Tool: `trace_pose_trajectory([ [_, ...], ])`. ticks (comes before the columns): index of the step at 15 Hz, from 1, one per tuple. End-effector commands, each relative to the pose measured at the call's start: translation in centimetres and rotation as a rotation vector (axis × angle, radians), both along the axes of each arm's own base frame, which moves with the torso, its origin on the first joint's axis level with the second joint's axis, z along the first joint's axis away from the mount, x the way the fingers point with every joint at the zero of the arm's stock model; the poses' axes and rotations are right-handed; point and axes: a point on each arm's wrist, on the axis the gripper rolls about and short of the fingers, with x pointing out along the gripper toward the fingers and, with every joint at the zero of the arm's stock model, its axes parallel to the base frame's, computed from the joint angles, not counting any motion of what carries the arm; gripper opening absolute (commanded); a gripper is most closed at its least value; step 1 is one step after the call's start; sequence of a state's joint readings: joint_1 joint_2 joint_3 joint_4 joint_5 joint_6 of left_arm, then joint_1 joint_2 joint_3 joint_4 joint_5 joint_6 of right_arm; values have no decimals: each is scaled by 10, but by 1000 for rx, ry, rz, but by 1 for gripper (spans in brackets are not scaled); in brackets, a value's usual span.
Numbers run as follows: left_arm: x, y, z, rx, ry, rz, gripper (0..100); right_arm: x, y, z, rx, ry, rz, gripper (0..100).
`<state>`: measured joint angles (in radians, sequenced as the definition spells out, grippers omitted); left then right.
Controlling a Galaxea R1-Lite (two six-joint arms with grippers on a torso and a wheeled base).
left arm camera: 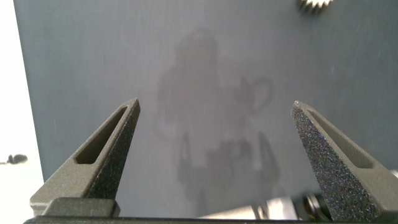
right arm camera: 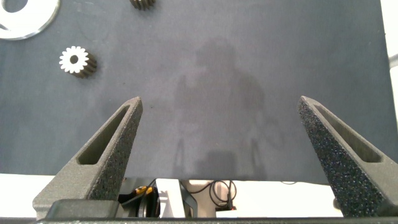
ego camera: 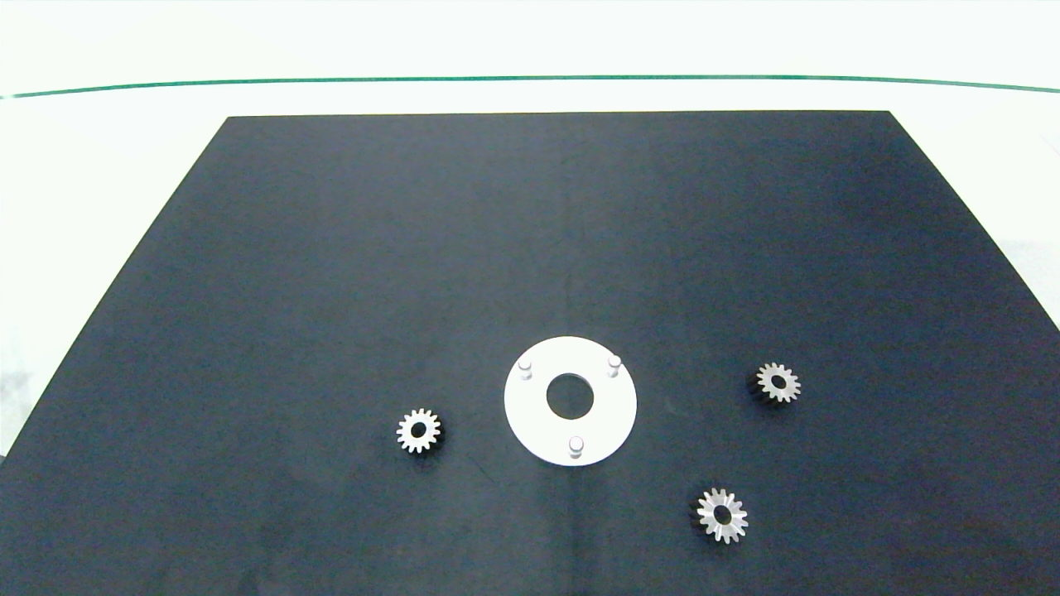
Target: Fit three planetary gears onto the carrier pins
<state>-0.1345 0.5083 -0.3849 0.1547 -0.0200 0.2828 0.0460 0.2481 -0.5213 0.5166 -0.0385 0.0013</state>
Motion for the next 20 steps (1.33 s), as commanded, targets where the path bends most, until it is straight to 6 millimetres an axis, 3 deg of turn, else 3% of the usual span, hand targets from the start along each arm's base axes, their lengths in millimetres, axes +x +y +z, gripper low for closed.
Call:
trace_pose_trajectory([
  [1,71,-35,28,75,25,-254,100,0,0,8,-2,-7,4,100],
  [3,87,-60,32,168,50,-332,100,2,0,8,-6,7,6,100],
  [6,99,-99,13,227,169,-431,100,3,0,8,-30,11,11,100],
  [9,109,-122,3,227,235,-468,100,5,0,8,-38,26,18,100],
  [13,125,-135,9,223,209,-435,100,6,0,7,-39,34,23,100],
  [20,155,-139,-4,241,227,-355,100,4,0,6,-39,28,23,100],
])
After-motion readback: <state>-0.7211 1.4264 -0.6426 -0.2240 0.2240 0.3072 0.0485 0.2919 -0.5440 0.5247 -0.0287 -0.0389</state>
